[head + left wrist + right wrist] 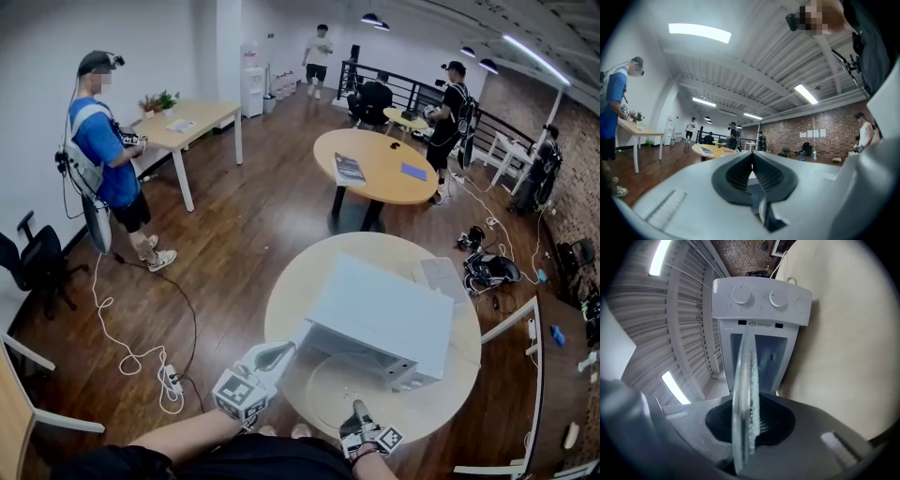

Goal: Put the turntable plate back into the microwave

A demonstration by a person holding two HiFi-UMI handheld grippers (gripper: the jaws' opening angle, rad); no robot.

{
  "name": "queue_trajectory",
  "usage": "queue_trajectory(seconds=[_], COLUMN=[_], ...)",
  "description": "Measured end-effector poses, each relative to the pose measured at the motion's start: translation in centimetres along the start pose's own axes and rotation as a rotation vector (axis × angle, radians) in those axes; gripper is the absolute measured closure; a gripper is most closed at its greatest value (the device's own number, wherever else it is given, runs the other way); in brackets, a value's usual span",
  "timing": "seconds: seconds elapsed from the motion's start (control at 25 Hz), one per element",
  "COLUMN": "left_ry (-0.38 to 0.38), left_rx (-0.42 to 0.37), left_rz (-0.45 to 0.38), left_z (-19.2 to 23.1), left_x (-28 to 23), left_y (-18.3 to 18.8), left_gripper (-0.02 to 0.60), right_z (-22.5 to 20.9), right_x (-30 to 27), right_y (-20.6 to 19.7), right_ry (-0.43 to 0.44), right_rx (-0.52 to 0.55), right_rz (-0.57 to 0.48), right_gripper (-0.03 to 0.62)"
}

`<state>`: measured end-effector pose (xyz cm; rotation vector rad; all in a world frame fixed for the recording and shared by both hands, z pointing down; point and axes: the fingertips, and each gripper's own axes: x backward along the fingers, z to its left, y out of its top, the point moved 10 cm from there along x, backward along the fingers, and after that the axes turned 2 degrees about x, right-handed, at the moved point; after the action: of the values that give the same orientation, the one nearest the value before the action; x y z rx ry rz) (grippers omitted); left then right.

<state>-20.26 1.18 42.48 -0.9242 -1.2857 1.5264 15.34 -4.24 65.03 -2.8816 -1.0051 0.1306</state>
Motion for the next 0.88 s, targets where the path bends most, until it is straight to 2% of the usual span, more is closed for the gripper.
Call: queue_trajectory(seconds=[0.24, 0.4, 0.6, 0.76, 0.88], left_ry=[0.032, 0.055, 0.052, 0.052, 0.046], left_rx=[-0.032, -0.051, -0.047, -0.049, -0.045], left_rz=[-0.026, -0.048, -0.022, -0.01, -0.005], left_z=[0.0, 1.0, 0.6, 0.5, 0.2], left_x=[0.9, 1.4, 1.8, 2.0, 1.9], left_y=[-0.2, 1.7, 2.7, 3.0, 3.3], left_gripper=[0.578, 0.578, 0.578, 0.578, 0.578], right_z=[-1.3, -0.9, 1.7, 1.6, 1.6], right_x=[-0.5, -3.2, -4.0, -4.1, -4.2], right_y=[1.2, 1.8, 0.5, 0.1, 0.6], right_ry=[-0.04, -0.016, 0.025, 0.012, 0.018], right_rx=[0.016, 0.042, 0.028, 0.012, 0.043], right_rz=[0.022, 0.039, 0.037, 0.03, 0.044], right_gripper=[0.566, 0.566, 0.566, 0.566, 0.566])
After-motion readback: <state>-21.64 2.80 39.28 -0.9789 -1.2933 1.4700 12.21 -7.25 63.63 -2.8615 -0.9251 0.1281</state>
